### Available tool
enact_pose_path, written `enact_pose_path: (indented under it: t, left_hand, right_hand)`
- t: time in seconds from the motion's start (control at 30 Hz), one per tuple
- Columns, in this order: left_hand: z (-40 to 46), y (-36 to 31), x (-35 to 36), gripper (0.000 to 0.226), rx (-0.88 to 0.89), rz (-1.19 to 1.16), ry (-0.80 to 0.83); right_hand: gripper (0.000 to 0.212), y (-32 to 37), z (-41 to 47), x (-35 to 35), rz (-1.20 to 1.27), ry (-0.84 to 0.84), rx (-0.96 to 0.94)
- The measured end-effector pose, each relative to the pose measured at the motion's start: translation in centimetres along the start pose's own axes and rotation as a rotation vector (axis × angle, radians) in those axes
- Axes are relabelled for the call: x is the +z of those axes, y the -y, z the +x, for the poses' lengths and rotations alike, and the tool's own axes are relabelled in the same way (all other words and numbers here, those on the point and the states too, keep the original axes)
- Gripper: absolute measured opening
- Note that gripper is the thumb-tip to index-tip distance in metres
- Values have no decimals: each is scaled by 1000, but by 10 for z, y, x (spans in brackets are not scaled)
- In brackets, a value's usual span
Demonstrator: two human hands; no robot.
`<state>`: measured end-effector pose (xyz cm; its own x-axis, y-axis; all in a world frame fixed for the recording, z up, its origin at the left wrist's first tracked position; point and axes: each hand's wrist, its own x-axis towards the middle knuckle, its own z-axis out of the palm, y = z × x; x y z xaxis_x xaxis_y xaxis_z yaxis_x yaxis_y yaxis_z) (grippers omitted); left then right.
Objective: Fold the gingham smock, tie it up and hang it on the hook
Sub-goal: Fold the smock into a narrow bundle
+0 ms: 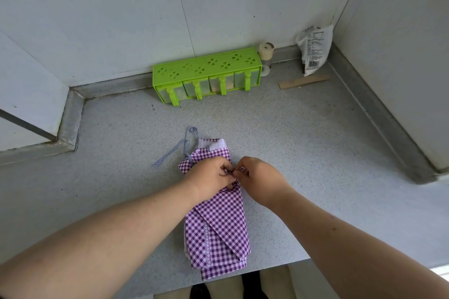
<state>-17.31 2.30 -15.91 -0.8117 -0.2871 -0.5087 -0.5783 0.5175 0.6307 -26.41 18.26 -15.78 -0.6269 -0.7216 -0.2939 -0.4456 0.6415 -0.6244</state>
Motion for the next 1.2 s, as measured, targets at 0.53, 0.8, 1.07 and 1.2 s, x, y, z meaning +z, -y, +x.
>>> enact_pose_path:
  t: [0.53,0.8,1.07,1.2]
  left_hand:
    - [-3,-4,-7,14,-24,0,48]
    - [-17,-2,-8,20,143,240,-48]
    - [-19,0,-12,17,293,427,-87]
    - [-20,2,-14,13,291,368,-122]
  right_hand:
    - [14,-6,1,5,-42,61,-58]
    - [9,-9,4,1,-118,-139,-151]
    - [11,-1,13,17,44,-221,-250]
    - [26,-4,7,22,193,-117,-304]
